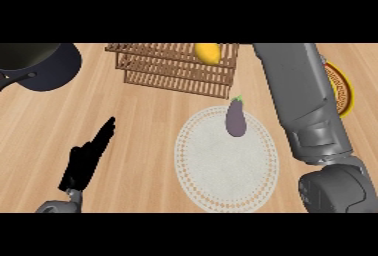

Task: Pick the lemon from the placemat and place it in the tiered shelf

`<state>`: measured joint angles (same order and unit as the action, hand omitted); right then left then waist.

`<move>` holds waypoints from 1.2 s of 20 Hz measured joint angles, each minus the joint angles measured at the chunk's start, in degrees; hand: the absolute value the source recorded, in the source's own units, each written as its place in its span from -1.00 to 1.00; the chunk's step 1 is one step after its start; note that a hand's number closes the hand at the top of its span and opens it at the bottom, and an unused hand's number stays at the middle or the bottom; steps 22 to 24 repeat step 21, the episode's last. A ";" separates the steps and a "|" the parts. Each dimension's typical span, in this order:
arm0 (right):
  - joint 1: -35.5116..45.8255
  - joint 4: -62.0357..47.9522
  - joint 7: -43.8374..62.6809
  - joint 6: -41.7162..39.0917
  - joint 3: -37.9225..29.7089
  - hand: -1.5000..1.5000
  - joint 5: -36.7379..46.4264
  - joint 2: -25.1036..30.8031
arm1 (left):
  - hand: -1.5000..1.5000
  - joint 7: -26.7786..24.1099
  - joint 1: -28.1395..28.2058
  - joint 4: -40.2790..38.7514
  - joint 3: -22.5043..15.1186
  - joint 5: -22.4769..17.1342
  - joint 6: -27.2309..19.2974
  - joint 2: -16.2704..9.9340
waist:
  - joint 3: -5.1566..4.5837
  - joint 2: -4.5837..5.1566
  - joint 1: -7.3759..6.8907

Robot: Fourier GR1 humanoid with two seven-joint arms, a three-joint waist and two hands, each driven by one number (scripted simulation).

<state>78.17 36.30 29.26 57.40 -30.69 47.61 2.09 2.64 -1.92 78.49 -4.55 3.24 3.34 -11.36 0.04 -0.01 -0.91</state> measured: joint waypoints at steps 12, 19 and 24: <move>-18.49 24.91 9.88 -8.96 5.62 -1.00 4.85 -0.96 | 0.00 -0.53 4.65 1.37 2.48 -0.77 -1.11 -0.77 | 0.03 -2.01 5.17; -33.71 48.95 13.52 -23.04 11.19 -1.00 3.33 -1.07 | 0.00 0.33 4.87 2.13 2.56 -0.86 -0.89 -0.78 | 0.02 -1.76 5.45; -38.53 56.40 15.56 -27.26 12.53 -1.00 3.29 -0.92 | 0.00 -0.44 4.46 1.69 2.62 -0.86 -0.35 -1.01 | 0.00 -1.46 4.85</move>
